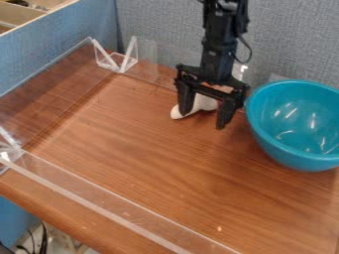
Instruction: Put the mushroom in the blue bowl
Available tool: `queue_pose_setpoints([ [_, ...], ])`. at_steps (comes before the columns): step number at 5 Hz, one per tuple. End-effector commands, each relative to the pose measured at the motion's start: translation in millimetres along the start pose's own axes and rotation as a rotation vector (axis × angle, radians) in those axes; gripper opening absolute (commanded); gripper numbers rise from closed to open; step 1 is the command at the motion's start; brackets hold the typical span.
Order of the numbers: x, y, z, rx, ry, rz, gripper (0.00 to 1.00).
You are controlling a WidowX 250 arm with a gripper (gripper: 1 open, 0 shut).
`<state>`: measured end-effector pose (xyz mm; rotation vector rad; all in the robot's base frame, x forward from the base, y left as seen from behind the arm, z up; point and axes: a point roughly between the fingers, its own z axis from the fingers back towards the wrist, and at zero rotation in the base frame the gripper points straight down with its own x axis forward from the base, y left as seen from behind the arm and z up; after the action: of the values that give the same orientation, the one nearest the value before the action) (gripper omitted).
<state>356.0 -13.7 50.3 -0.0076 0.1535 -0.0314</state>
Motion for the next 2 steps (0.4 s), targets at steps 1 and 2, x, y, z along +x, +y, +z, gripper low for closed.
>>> queue_pose_setpoints([
  [1,15.0,6.5,19.1,-0.003,-0.077,0.019,1.0],
  [2,20.9,8.5,17.2,-0.005,-0.083,0.023,1.0],
])
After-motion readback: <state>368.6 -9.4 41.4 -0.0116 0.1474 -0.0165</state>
